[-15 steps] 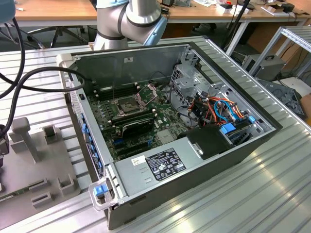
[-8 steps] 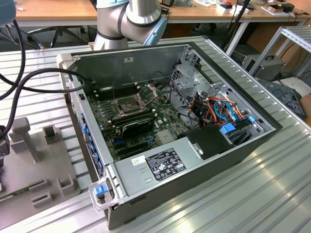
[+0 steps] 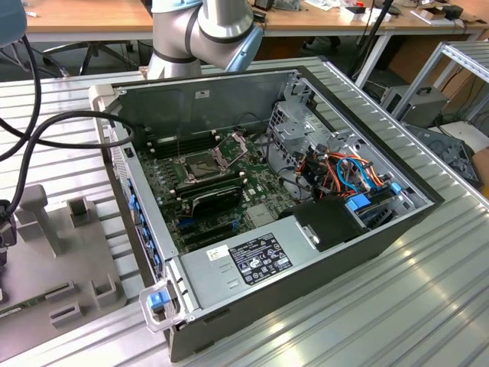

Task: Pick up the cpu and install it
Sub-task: 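Pick up the cpu and move it towards the insertion slot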

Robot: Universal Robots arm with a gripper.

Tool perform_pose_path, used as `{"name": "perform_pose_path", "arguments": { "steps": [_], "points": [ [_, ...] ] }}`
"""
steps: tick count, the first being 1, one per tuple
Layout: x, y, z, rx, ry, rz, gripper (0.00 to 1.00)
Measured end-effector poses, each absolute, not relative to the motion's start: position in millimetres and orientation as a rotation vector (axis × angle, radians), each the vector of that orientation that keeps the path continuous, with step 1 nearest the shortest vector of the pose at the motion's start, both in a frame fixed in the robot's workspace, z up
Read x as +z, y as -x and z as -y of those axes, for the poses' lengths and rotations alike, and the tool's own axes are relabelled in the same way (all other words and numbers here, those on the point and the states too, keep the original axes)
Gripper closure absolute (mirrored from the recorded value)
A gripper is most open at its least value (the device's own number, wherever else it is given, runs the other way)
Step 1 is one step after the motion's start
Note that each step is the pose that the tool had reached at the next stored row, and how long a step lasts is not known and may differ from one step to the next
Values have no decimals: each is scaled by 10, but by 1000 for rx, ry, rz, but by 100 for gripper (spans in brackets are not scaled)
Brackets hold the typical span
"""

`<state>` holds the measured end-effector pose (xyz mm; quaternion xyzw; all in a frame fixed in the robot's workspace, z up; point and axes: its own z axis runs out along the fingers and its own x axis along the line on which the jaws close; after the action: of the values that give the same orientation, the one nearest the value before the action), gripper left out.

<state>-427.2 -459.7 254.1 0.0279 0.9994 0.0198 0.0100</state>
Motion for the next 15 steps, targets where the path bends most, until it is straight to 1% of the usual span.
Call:
{"name": "perform_pose_path", "arguments": {
  "steps": [15],
  "points": [
    [2480,4272,4597,62,-87,-3120,34]
  ]
}}
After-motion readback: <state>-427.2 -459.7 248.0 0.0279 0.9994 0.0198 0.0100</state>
